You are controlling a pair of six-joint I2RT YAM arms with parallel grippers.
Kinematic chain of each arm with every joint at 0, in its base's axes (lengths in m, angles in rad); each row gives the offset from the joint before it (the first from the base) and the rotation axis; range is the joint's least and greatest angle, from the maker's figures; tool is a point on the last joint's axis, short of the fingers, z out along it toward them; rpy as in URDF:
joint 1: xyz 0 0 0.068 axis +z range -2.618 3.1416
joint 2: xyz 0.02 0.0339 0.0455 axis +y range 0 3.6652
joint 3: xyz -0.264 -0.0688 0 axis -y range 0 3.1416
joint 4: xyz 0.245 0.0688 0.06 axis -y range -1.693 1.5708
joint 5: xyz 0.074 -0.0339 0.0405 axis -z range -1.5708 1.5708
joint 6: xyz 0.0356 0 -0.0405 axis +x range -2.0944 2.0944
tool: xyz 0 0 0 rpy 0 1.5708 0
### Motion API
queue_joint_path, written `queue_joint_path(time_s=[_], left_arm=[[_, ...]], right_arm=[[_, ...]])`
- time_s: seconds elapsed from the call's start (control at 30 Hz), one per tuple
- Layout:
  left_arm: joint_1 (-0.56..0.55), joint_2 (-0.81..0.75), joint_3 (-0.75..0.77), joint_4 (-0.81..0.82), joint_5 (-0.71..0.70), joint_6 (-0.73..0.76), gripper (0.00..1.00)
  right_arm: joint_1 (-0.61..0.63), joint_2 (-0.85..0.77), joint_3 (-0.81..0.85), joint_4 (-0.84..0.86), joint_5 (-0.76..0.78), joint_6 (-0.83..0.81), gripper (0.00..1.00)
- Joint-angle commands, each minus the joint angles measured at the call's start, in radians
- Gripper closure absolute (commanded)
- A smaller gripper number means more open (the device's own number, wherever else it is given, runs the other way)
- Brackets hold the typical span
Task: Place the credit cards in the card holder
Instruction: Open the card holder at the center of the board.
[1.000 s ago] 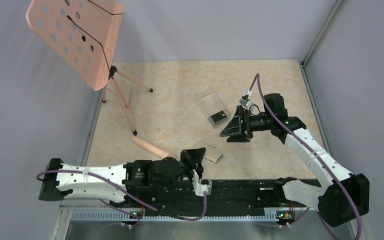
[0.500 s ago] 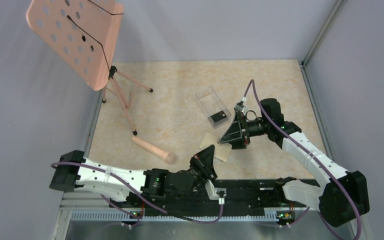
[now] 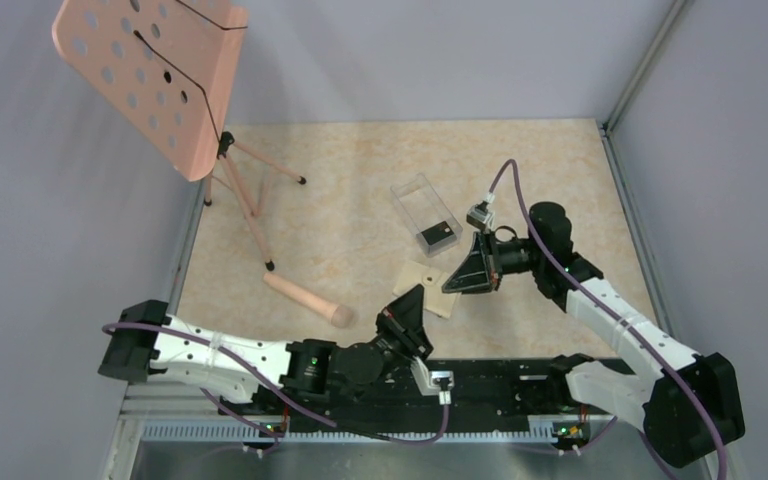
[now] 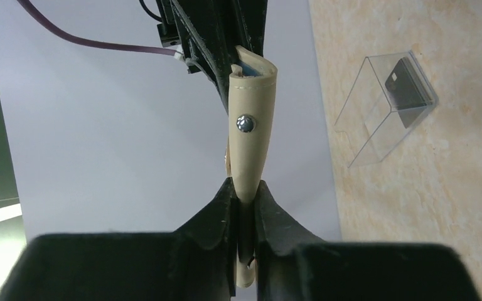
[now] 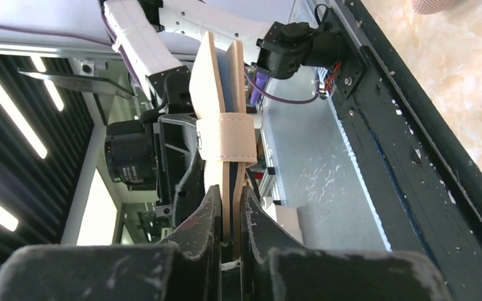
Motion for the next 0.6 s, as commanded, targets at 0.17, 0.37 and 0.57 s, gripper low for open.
queue_joint_path(time_s=[0.17, 0.37, 0.57], left_arm=[[-0.008, 0.014, 0.026, 0.092, -0.048, -0.375, 0.01], [-0.005, 0.05, 0.09, -0.04, -0.119, -1.014, 0.01], [-0.003, 0.076, 0.158, -0.293, -0.138, -1.689, 0.01]], right_arm=[[0.011, -0.014, 0.118, -0.144, 0.069, -0.139, 1.0], [0.005, -0.009, 0.2, -0.407, 0.249, -0.357, 1.0], [-0.057, -0.047, 0.206, -0.476, 0.321, -0.416, 1.0]])
